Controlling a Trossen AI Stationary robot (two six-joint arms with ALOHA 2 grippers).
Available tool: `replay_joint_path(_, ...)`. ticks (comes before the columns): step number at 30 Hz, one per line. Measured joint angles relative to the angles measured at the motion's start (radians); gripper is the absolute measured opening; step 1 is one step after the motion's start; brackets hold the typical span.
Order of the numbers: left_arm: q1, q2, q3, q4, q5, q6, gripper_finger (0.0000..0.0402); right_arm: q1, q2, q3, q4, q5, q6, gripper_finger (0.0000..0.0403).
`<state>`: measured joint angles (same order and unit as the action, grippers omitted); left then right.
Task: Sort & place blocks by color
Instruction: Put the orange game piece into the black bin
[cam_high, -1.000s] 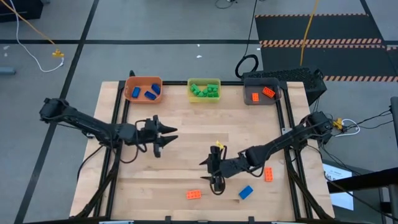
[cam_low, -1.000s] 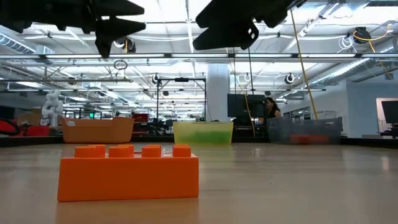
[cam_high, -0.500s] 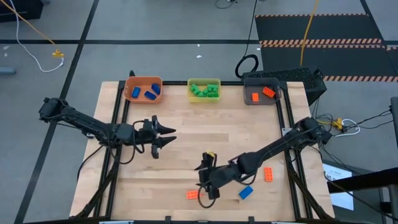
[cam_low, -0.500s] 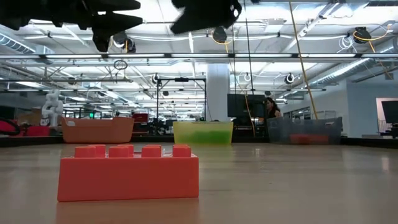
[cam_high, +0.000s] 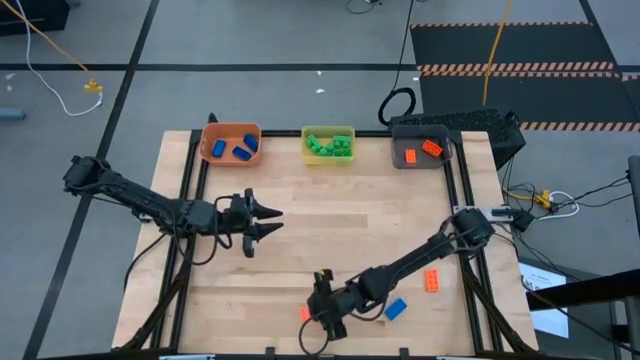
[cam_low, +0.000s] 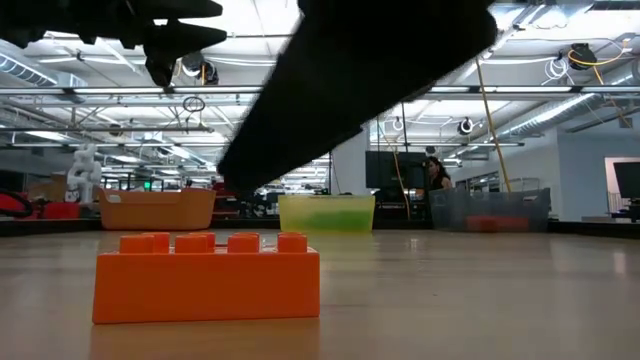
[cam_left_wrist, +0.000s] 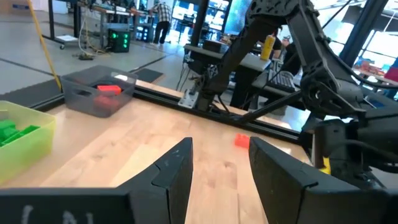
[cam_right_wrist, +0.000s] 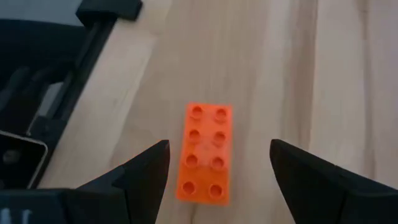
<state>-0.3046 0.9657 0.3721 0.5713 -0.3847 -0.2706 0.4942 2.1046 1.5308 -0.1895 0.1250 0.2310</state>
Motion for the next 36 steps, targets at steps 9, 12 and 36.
replay_joint_path(9,0.0,0.0,0.0,-0.023,-0.002,-0.022,0.0157,0.021,0.005,0.0,-0.028,0.009,0.056,0.027)
replay_joint_path(12,0.0,0.0,0.0,-0.023,-0.004,-0.031,0.0157,0.021,0.015,-0.003,-0.022,0.036,0.057,0.027)
replay_joint_path(36,0.0,0.0,0.0,-0.053,-0.006,-0.053,0.0157,0.01,0.066,-0.006,-0.009,0.083,-0.084,0.013)
